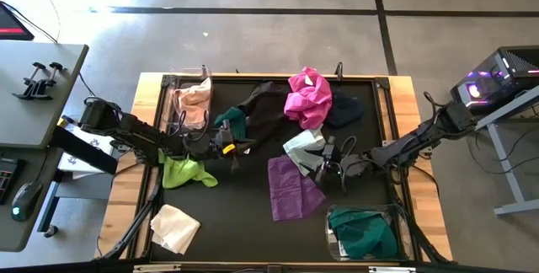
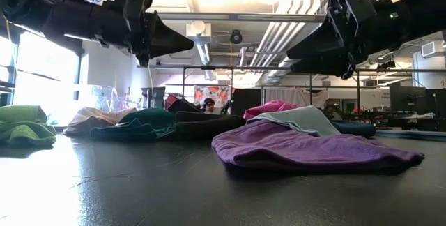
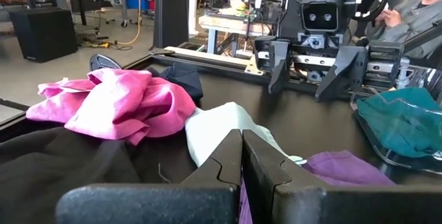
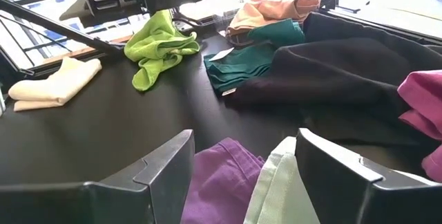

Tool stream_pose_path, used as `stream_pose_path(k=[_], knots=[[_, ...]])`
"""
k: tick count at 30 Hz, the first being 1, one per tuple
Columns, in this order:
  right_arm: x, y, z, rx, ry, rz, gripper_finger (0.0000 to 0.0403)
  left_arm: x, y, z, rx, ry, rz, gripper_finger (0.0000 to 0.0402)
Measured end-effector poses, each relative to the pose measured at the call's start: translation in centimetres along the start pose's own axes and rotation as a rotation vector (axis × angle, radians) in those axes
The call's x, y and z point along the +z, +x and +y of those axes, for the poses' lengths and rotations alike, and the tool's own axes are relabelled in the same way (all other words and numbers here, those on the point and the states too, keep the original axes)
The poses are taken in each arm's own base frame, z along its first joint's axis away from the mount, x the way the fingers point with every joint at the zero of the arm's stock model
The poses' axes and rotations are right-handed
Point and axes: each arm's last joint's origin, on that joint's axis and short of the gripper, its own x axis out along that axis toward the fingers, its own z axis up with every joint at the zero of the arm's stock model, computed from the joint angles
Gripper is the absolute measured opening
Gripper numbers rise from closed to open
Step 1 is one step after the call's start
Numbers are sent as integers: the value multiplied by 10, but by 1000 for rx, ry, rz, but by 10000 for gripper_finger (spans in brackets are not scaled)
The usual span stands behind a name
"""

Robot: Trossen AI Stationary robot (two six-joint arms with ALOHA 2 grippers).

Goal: Sort towels by color in basket
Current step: Put the right white towel into the top transparent bin

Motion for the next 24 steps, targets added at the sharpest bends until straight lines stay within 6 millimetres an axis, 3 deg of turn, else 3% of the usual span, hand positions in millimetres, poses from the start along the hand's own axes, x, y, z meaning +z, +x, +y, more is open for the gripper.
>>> stream_pose_path(k=[24], knots=[[0, 0, 0, 0, 4, 0, 243, 6, 0, 2, 69, -42, -63, 0]])
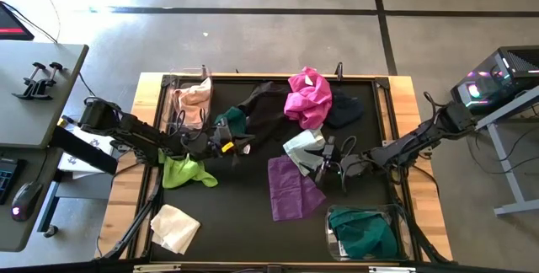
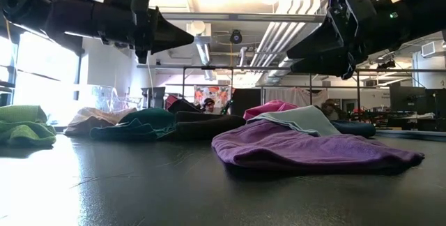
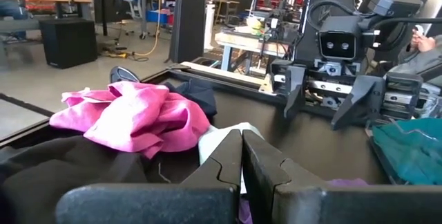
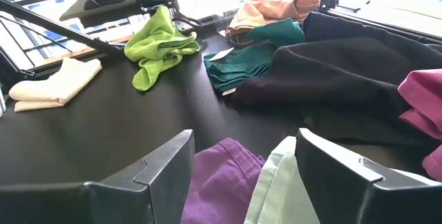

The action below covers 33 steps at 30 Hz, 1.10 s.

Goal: Sort towels by color in basket
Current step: Put the right white towel into the top transparent bin

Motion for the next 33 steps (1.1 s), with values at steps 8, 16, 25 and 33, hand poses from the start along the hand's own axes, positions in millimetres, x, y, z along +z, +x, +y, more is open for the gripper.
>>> stream_pose_path(k=[8, 16, 25, 33], knots=[[0, 0, 0, 0, 0, 0, 243, 1, 12, -11, 63, 0, 0, 0], [0, 0, 0, -1, 2, 0, 243, -18, 56, -39, 23, 106, 62, 0], [-2, 0, -1, -6, -8, 13, 243, -19, 77, -52, -24, 179, 79, 45], [-2, 0, -1, -6, -10, 14, 243, -7, 97, -53, -46, 185, 173, 164]])
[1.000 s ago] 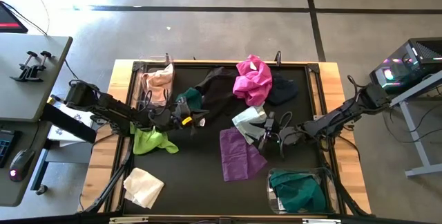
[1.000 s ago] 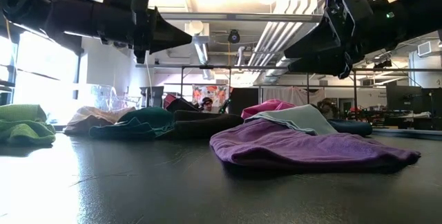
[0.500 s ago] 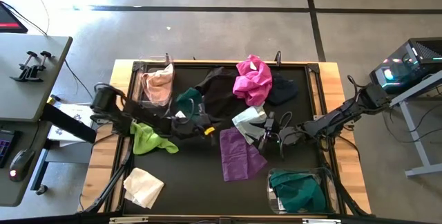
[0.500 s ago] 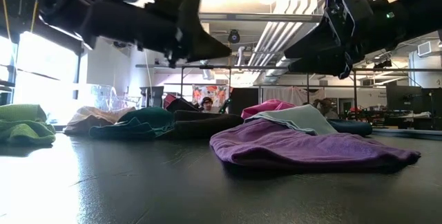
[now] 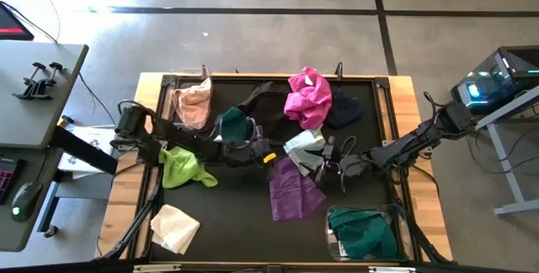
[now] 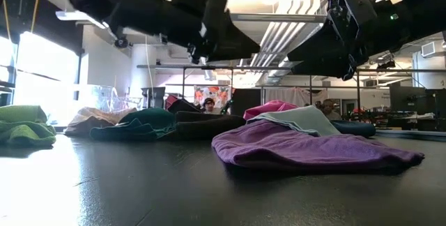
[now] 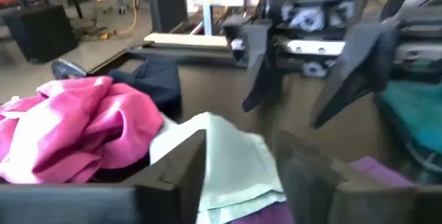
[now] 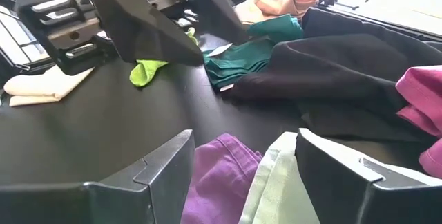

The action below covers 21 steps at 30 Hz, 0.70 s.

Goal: Sort towels by color in basket
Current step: Put the right white towel into the top transparent bin

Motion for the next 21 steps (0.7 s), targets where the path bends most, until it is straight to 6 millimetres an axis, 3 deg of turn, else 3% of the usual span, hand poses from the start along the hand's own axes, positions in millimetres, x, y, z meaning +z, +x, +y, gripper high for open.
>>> stream_pose_path(k=[5, 8, 15, 21], knots=[[2, 0, 1, 7, 5, -18, 243, 10, 16, 11, -3, 5, 47, 228], [4, 0, 2, 16, 14, -39, 243, 2, 30, 15, -51, 5, 83, 245], [12, -4, 10, 89, -25, -111, 243, -28, 77, 21, -94, 40, 181, 243], [9, -9, 16, 119, -33, -105, 243, -41, 113, 36, -47, 43, 343, 228]])
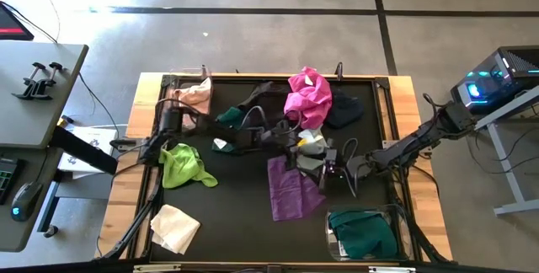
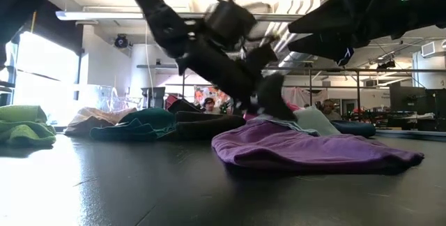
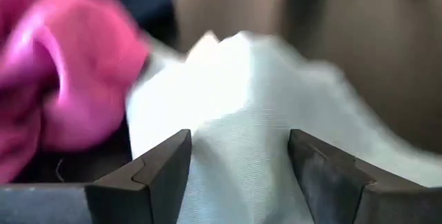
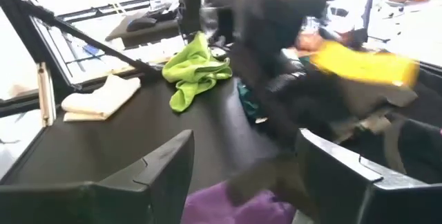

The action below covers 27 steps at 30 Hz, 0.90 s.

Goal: Sort towels by color in basket
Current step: Put the right white towel into the top transparent bin

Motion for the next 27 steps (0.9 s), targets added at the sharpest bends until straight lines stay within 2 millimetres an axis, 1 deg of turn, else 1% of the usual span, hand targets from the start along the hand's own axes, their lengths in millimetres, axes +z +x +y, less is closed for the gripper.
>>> stream_pose_path(k=[2, 5, 8, 12, 13, 15, 17, 20, 22, 25, 27], knots=[[-1, -1, 2, 8, 0, 2, 243, -3, 7, 4, 12, -12, 60, 217], [-1, -2, 3, 14, 2, 5, 243, -4, 10, 7, 22, -13, 102, 185], [-1, -2, 3, 15, 2, 8, 243, -6, 9, 7, 37, -9, 118, 130], [-1, -2, 3, 13, 1, 8, 243, -4, 7, 4, 38, 22, 121, 30], [-2, -2, 3, 13, 1, 8, 243, -3, 5, 2, 39, 36, 122, 16], [-1, -2, 3, 13, 1, 9, 243, 2, 0, -3, 64, 61, 111, 13], [-2, -2, 3, 12, 0, 11, 243, 11, -10, -10, 100, 104, 98, 14], [-1, -2, 3, 15, 8, 7, 243, 32, -32, -18, 187, 183, 57, 4], [-1, -3, 4, 21, 17, 1, 243, 48, -53, -25, 278, 254, 36, 4], [-2, -4, 6, 31, 13, 5, 243, 72, -88, -31, 402, 343, 8, 3], [-2, -5, 8, 35, 11, 5, 243, 86, -114, -35, 455, 375, -10, 2]])
